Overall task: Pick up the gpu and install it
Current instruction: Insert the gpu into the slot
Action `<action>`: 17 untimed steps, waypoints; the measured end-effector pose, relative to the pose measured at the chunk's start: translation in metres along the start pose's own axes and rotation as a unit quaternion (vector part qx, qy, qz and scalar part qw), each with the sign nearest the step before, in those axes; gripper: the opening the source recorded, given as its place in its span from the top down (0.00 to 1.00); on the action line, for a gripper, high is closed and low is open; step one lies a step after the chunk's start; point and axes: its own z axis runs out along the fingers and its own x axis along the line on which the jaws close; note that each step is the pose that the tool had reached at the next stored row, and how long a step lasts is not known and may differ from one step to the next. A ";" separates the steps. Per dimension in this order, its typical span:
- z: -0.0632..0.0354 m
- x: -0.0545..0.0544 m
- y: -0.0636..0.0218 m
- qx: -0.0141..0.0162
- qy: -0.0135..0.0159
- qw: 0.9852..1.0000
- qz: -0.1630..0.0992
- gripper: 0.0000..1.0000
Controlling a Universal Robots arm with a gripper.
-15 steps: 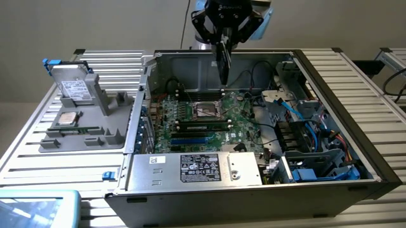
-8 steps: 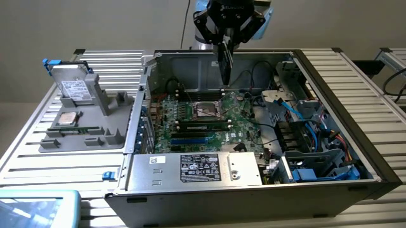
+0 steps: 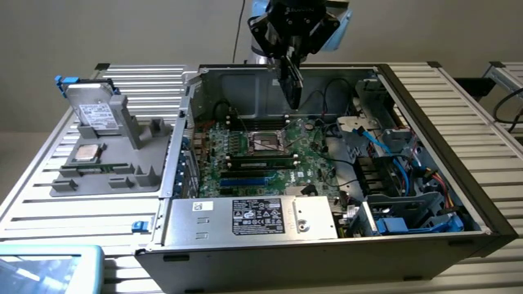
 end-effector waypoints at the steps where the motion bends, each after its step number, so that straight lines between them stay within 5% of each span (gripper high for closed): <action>1: 0.0000 0.000 0.0000 0.000 0.001 1.000 -0.009 0.72; 5: 0.0000 0.000 0.0000 0.000 0.005 0.999 -0.045 0.72; 10: 0.0001 0.000 0.0000 -0.001 0.010 0.996 -0.088 0.72; 17: 0.0002 0.000 0.0000 -0.002 0.017 0.988 -0.152 0.72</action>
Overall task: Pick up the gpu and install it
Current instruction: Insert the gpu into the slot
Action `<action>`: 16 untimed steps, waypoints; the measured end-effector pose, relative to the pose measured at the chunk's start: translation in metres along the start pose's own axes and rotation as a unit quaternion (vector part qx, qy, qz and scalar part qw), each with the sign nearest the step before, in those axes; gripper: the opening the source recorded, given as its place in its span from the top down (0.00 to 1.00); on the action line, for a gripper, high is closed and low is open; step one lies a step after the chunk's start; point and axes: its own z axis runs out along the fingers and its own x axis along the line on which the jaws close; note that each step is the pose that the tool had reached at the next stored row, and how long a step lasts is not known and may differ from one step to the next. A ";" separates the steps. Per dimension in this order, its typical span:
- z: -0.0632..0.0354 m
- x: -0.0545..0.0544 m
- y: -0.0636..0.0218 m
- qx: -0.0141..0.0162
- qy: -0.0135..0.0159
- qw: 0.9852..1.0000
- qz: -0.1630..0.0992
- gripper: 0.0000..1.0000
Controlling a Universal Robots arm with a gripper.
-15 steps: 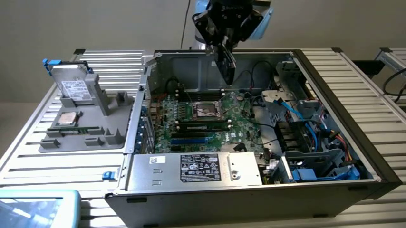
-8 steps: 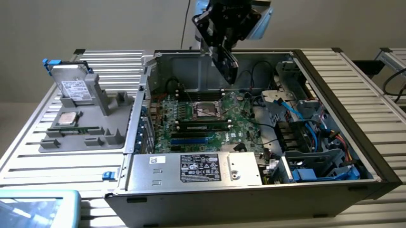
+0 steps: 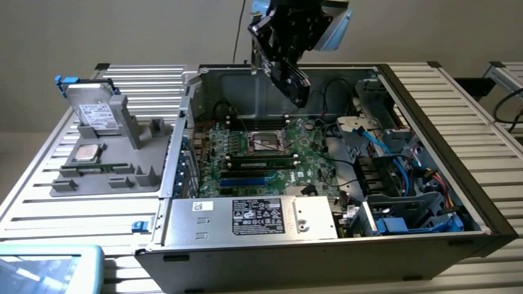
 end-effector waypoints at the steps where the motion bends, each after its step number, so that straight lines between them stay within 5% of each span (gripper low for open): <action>1: 0.0000 0.000 0.0000 0.000 0.001 1.000 -0.009 0.72; 8: 0.0001 0.000 0.0000 0.000 0.008 0.997 -0.072 0.72; 16: 0.0001 0.000 0.0000 -0.001 0.016 0.990 -0.144 0.72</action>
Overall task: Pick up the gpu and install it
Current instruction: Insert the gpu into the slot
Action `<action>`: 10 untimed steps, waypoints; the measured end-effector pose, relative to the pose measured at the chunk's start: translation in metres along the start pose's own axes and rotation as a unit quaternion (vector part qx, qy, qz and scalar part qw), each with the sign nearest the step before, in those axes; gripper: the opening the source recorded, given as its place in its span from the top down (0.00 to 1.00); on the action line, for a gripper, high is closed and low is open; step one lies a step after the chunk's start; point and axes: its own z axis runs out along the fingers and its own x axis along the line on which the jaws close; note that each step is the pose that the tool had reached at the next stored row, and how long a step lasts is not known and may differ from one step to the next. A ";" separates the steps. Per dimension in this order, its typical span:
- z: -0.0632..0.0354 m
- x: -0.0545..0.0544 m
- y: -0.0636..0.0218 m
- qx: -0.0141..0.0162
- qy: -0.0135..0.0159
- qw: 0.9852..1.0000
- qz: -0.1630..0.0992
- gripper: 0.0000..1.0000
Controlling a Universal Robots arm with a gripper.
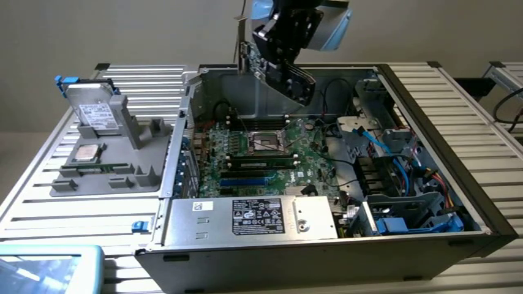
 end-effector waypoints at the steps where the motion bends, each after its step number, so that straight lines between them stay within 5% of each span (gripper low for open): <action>1: 0.0000 0.000 0.0000 0.000 0.001 1.000 -0.009 0.72; 5: 0.0001 0.000 0.0000 0.000 0.005 0.999 -0.046 0.72; 10: 0.0002 0.000 0.0000 0.000 0.010 0.996 -0.090 0.72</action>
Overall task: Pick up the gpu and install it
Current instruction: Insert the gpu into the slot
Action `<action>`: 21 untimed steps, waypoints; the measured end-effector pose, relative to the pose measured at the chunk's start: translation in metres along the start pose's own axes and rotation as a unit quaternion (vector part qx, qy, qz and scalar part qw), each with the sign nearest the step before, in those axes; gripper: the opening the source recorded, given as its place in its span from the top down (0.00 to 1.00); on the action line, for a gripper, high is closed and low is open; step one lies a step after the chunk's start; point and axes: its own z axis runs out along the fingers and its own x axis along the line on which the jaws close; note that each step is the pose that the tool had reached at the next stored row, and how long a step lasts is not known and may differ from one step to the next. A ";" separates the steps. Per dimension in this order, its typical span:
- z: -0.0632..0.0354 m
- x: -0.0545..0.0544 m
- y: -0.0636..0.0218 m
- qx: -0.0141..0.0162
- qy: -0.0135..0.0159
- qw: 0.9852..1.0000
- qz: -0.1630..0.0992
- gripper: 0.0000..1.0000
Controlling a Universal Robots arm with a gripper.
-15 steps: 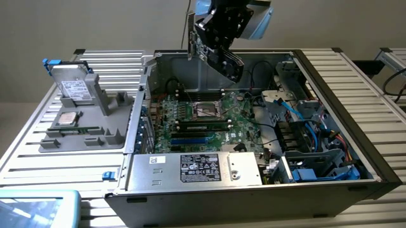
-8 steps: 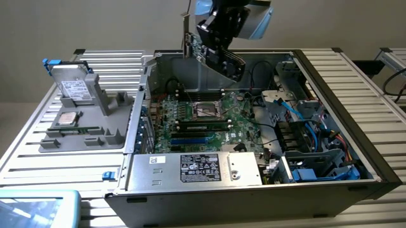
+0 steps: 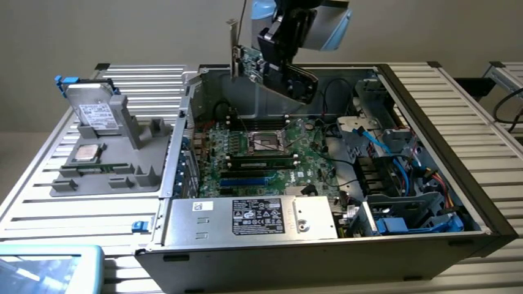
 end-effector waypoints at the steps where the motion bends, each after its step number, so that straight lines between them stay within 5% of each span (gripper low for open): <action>1: 0.0000 0.000 0.0000 0.000 0.001 1.000 -0.009 0.72; 6: 0.0001 0.000 0.0000 0.000 0.006 0.998 -0.055 0.72; 11: 0.0002 0.000 0.0000 0.000 0.011 0.995 -0.100 0.72; 16: 0.0003 0.000 0.0000 -0.001 0.016 0.989 -0.144 0.72; 21: 0.0006 0.000 -0.0001 0.000 0.021 0.982 -0.189 0.72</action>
